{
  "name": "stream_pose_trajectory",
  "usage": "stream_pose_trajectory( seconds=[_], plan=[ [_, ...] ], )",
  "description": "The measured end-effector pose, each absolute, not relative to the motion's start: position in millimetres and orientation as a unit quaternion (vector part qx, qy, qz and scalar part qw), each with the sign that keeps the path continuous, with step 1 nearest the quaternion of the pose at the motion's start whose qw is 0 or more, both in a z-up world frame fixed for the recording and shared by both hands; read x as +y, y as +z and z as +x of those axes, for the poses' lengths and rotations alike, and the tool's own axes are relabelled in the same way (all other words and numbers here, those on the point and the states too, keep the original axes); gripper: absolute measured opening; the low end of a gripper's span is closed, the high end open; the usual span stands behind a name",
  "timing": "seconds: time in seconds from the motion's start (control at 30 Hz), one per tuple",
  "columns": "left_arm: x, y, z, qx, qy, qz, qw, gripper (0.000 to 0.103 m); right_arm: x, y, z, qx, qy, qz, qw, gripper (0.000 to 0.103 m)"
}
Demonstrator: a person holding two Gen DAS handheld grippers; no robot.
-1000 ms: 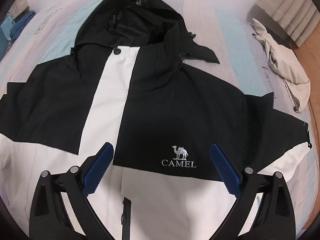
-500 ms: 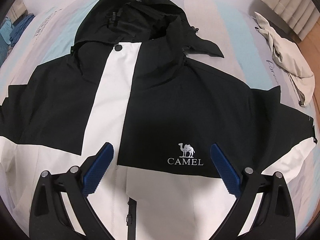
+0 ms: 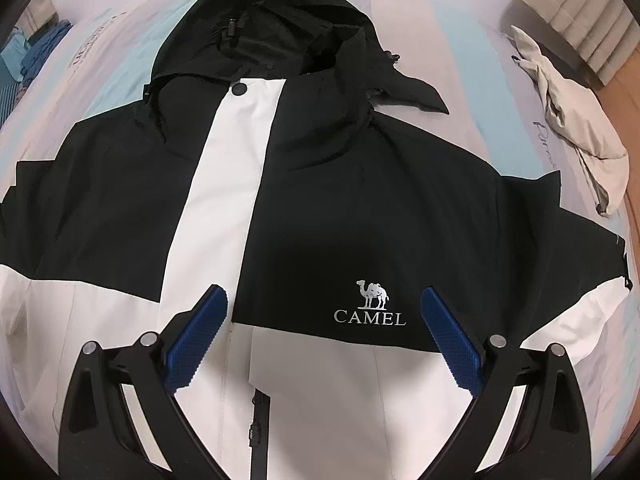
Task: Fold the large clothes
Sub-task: 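Lift the sleeve with the left tool and fold it across the jacket body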
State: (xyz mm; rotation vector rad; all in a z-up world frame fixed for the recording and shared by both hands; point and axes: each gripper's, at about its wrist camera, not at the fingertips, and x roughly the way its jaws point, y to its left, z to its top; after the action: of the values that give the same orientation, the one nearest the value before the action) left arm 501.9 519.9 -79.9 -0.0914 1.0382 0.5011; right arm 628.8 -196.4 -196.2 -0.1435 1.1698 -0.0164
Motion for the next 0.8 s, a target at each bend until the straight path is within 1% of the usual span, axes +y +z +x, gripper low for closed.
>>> stream_pose_trajectory(
  seconds=[0.23, 0.4, 0.5, 0.67, 0.8],
  plan=[
    [438.1, -46.8, 513.7, 0.456, 0.147, -0.037, 0.877, 0.002, -212.8, -200.1, 629.3, 0.553, -0.02, -0.072, 0.83, 0.094],
    [354.9, -31.9, 533.9, 0.435, 0.09, -0.028, 0.895, 0.002, -230.6, -199.6, 625.8, 0.549, -0.019, -0.077, 0.832, 0.094],
    [301.1, -29.6, 552.4, 0.433, 0.041, -0.045, 0.9, 0.002, -240.9, -198.3, 624.5, 0.548, -0.021, -0.081, 0.832, 0.094],
    [213.4, -22.7, 578.7, 0.417, -0.023, -0.051, 0.907, 0.002, -272.2, -185.5, 624.2, 0.539, -0.022, -0.048, 0.841, 0.094],
    [126.8, -32.7, 598.9, 0.41, -0.069, -0.045, 0.908, 0.002, -297.7, -182.3, 624.3, 0.532, -0.021, -0.064, 0.844, 0.094]
  ],
)
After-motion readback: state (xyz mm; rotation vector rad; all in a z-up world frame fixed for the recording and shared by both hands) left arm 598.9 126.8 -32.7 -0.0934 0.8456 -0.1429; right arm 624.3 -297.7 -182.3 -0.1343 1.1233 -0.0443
